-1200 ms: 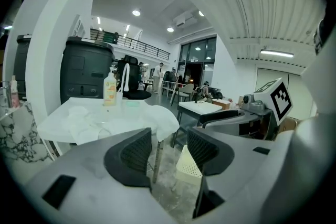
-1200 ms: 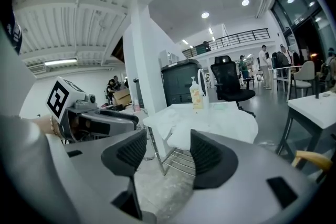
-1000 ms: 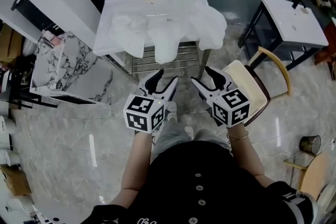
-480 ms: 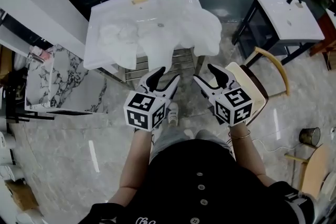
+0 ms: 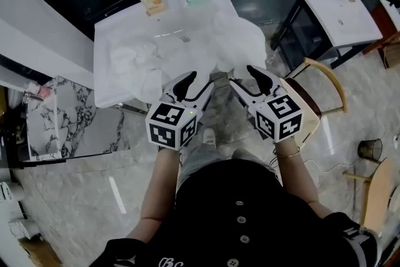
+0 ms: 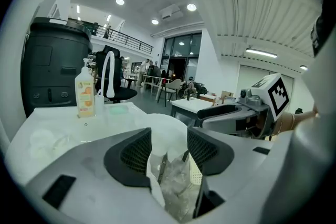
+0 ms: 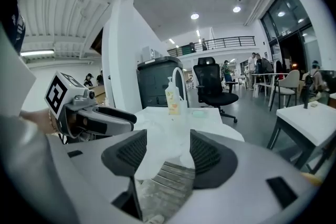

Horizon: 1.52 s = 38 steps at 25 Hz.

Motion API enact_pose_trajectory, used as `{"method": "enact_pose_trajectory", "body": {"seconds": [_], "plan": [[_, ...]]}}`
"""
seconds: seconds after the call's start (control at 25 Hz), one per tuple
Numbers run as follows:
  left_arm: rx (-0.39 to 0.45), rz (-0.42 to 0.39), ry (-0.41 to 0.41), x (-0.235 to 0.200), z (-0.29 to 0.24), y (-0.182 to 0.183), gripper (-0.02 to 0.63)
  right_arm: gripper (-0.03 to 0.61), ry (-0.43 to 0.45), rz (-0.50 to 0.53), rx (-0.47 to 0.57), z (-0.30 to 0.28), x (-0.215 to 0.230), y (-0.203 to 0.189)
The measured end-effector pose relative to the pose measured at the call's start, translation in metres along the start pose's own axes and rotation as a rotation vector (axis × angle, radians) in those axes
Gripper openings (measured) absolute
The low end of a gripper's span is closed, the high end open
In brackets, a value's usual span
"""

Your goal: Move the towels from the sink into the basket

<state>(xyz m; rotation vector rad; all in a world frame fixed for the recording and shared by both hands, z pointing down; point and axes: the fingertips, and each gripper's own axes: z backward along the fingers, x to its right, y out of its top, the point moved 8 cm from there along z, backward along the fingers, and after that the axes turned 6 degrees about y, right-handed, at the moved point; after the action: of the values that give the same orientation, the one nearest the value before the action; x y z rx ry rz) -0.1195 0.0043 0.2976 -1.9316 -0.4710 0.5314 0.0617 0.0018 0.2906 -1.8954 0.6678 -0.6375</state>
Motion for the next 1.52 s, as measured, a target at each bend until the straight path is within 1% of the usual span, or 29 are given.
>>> {"method": "enact_pose_trajectory", "body": {"seconds": [0.28,0.48,0.68,1.0,1.24,1.52], "plan": [[0.004,-0.014,-0.048,-0.040,-0.025,0.014,0.192,0.239,-0.065,-0.038,0.020,-0.035,0.011,0.010],[-0.016,-0.040,-0.110,-0.059,-0.044,0.019,0.192,0.239,-0.112,-0.051,0.023,-0.054,0.020,0.016],[-0.020,-0.053,-0.157,-0.070,-0.058,0.021,0.192,0.239,-0.157,-0.059,0.027,-0.065,0.021,0.017],[-0.050,-0.018,-0.184,-0.070,-0.064,0.007,0.192,0.247,-0.203,-0.075,-0.015,-0.060,0.028,0.006],[-0.063,0.017,-0.171,-0.067,-0.068,-0.003,0.192,0.248,-0.180,-0.066,-0.060,-0.061,0.033,-0.001],[-0.051,0.036,-0.138,-0.061,-0.071,0.002,0.192,0.261,-0.143,-0.022,-0.090,-0.063,0.046,0.007]]}}
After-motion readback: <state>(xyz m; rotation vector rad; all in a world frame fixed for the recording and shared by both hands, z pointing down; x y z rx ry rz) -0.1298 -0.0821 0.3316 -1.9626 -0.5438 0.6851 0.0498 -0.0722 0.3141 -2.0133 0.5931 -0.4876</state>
